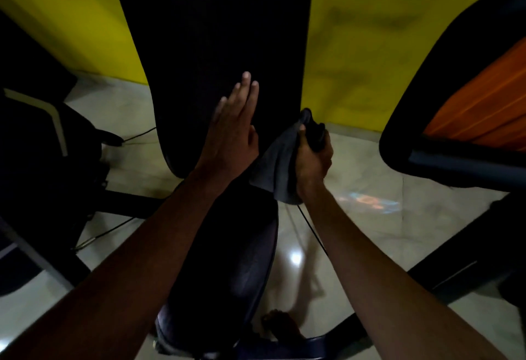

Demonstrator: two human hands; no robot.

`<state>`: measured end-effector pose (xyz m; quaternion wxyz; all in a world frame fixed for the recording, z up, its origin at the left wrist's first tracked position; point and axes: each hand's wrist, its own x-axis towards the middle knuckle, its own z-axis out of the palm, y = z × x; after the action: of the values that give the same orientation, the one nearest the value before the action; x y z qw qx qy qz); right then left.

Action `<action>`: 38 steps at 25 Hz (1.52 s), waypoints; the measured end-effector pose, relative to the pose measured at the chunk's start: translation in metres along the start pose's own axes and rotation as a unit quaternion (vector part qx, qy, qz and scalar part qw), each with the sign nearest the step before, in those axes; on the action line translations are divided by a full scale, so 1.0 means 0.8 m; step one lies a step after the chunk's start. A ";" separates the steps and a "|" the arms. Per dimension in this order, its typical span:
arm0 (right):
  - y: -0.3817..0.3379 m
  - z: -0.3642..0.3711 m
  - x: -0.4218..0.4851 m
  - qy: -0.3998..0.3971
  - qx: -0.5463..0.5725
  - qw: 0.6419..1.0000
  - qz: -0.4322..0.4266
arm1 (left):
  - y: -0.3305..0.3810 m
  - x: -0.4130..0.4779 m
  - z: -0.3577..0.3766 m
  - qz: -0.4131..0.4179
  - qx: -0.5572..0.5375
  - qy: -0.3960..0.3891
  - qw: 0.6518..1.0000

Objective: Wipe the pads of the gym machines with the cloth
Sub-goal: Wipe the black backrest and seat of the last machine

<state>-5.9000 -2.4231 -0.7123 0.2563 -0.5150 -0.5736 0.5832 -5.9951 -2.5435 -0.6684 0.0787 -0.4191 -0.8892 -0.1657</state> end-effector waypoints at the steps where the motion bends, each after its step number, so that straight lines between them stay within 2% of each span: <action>1: -0.005 -0.001 -0.002 0.010 -0.007 1.000 0.003 | -0.005 0.006 -0.004 0.008 0.023 -0.006 1.000; 3: -0.032 0.000 0.000 0.025 0.002 1.000 -0.019 | -0.018 0.010 -0.011 0.022 0.058 -0.011 0.998; 8: -0.107 0.013 0.009 0.020 0.038 0.990 -0.133 | -0.056 0.028 -0.055 -0.002 0.031 0.030 0.999; 12: -0.133 0.016 0.008 -0.007 0.078 0.989 -0.125 | -0.064 0.033 -0.069 0.028 0.011 0.020 0.999; 16: -0.107 -0.006 0.006 -0.061 0.004 0.989 -0.132 | -0.047 0.054 -0.091 0.029 0.009 0.113 0.993; 22: -0.231 0.028 0.014 0.030 0.046 0.975 -0.215 | -0.031 0.093 -0.139 0.029 0.000 0.123 0.992; 24: -0.244 0.027 0.015 0.013 0.050 0.975 -0.215 | -0.034 0.107 -0.153 0.028 0.014 0.102 0.994; 28: -0.223 0.011 0.013 -0.036 0.025 0.983 -0.181 | -0.030 0.108 -0.158 -0.003 0.039 0.012 0.999; 32: -0.286 0.021 0.011 -0.004 0.028 0.969 -0.247 | -0.022 0.105 -0.173 -0.019 0.027 -0.023 0.999; 34: -0.306 0.020 0.015 -0.020 0.011 0.961 -0.277 | -0.017 0.107 -0.185 -0.034 0.017 -0.045 0.998; 38: -0.322 -0.010 0.004 -0.082 -0.063 0.967 -0.233 | -0.010 0.110 -0.232 -0.049 -0.005 -0.087 0.995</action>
<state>-5.9692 -2.3627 -0.4718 0.3045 -0.3329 -0.7324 0.5099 -6.0567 -2.5518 -0.4723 -0.0095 -0.3880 -0.9115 -0.1363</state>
